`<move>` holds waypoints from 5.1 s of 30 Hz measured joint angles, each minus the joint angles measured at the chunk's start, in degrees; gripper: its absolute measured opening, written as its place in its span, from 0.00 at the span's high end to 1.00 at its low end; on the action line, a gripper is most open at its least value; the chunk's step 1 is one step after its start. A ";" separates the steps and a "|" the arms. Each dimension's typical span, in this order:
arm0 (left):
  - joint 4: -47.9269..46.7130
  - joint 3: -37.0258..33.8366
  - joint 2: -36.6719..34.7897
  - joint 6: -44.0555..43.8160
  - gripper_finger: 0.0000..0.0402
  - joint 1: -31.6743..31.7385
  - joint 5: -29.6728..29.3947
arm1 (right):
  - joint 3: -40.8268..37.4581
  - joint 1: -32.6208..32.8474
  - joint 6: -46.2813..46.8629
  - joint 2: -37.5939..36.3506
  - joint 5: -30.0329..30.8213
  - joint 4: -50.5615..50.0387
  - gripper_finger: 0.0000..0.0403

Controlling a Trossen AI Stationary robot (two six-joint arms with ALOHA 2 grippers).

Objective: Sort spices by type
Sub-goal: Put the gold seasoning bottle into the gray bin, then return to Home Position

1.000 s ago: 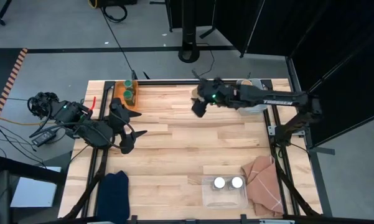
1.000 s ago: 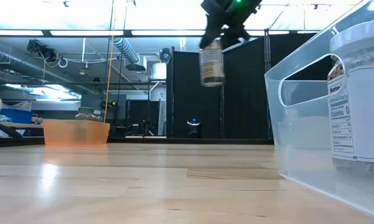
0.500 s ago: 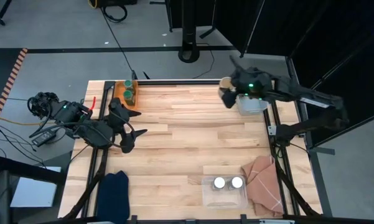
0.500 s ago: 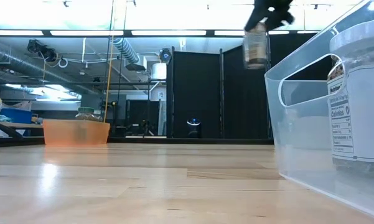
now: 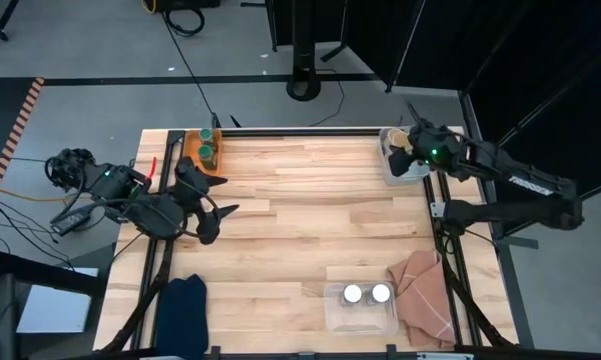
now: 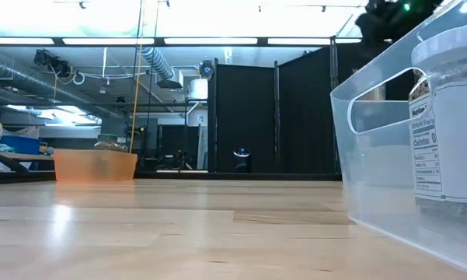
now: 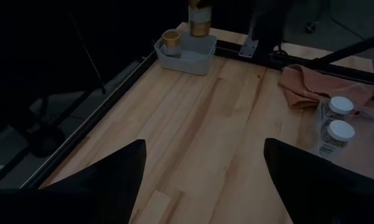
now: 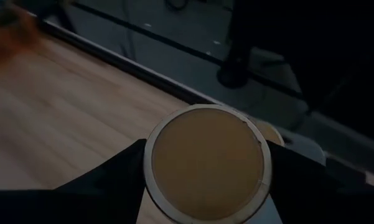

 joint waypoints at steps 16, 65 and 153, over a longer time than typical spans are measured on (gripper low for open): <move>2.29 -9.15 0.05 -4.79 0.17 0.09 -0.84 | -18.02 -9.04 5.61 -4.33 2.92 13.36 0.28; 4.69 -11.18 0.03 -7.36 0.17 0.09 -2.94 | -23.44 -14.48 3.35 -3.59 -4.93 23.09 0.18; 42.54 -11.18 -3.43 23.73 0.17 0.09 16.42 | -49.48 39.65 -6.22 -47.11 -40.70 82.84 0.21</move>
